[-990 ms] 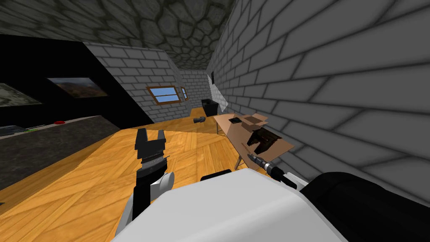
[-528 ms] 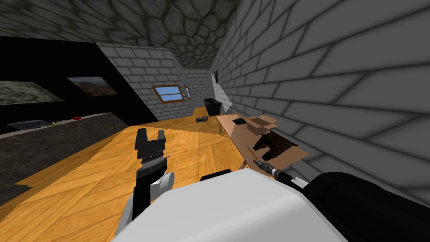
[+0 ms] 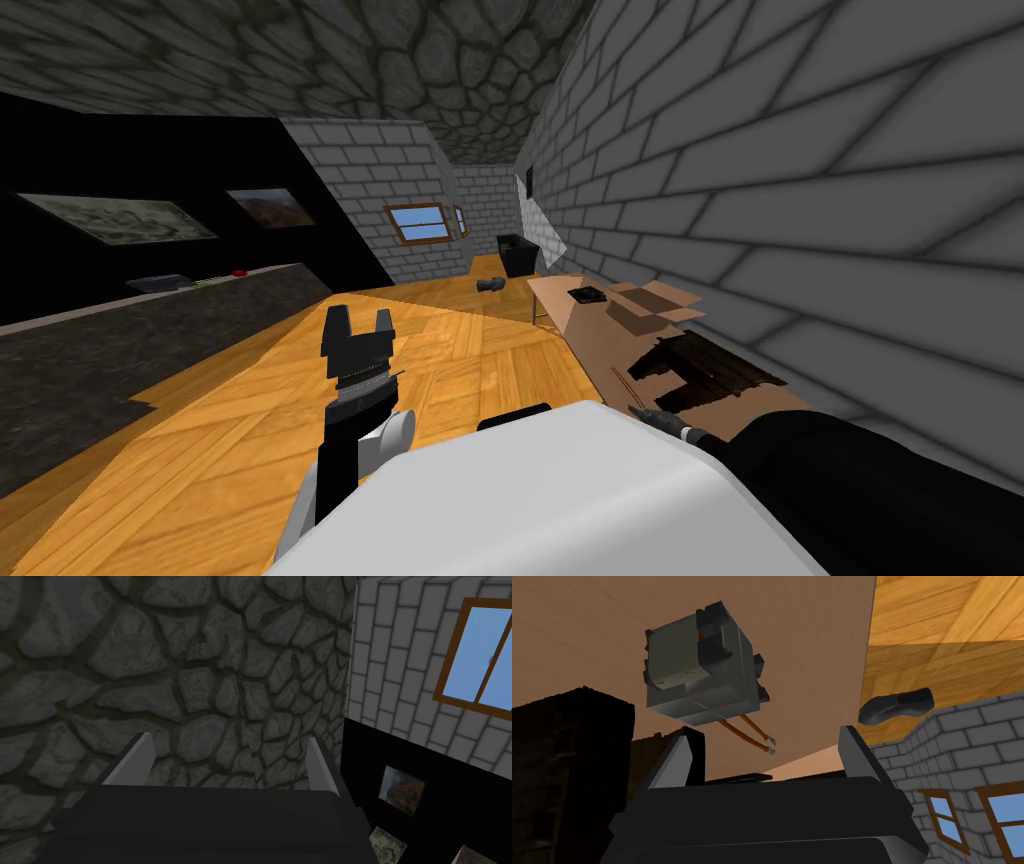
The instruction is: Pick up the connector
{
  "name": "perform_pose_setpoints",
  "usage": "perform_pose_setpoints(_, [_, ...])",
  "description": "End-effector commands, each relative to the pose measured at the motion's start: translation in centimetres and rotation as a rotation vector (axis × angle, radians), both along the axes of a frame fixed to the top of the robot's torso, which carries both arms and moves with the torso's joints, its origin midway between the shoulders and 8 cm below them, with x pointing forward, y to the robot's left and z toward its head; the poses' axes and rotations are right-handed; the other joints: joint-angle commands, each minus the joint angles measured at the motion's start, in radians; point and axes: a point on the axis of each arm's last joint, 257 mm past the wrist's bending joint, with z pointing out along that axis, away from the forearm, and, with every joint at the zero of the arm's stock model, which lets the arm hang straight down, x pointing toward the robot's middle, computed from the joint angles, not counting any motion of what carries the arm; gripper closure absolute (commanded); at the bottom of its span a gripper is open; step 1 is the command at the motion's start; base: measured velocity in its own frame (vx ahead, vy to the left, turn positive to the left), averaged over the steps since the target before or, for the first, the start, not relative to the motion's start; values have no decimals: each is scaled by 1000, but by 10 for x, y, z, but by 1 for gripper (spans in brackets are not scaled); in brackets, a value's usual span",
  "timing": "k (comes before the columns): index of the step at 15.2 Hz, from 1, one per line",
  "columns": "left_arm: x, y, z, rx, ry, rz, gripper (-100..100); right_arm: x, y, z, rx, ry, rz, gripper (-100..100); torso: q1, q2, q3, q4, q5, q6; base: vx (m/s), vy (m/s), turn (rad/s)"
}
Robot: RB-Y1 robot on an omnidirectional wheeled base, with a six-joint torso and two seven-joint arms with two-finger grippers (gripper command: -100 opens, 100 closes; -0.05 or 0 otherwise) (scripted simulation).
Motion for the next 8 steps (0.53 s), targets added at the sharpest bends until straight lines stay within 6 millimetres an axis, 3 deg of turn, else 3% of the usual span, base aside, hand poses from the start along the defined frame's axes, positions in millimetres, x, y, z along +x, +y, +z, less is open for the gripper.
perform_pose_setpoints(1, [0, 0, 0, 0, 0, 0, 0, -19, -18, -6, -40, 56, 1, -100, 0, 0, 0, 0, 0, 0, 191, 38, 182])
perform_pose_setpoints(2, [0, 0, 0, 0, 0, 0, 0, -39, -29, -10, -67, 102, 7, -100, 0, -1, -1, 0, 0, 0, 165, 30, 170])
perform_pose_setpoints(3, [0, 0, 0, 0, 0, 0, 0, -41, -31, -10, -69, 105, 4, -100, -1, 0, 0, 0, 0, 0, 142, 20, 109])
perform_pose_setpoints(6, [0, 0, 0, 0, 0, 0, 0, -100, -59, -17, -138, 234, 15, -100, 0, 1, 0, 0, 0, 0, 174, 45, 187])
perform_pose_setpoints(7, [0, 0, 0, 0, 0, 0, 0, -101, -60, -17, -139, 236, 14, -100, 1, -1, -1, 0, 0, 0, 185, 43, 156])
perform_pose_setpoints(8, [0, 0, 0, 0, 0, 0, 0, -118, -67, -18, -157, 273, 17, -100, 1, -1, -1, 0, 0, 0, 146, 46, 106])
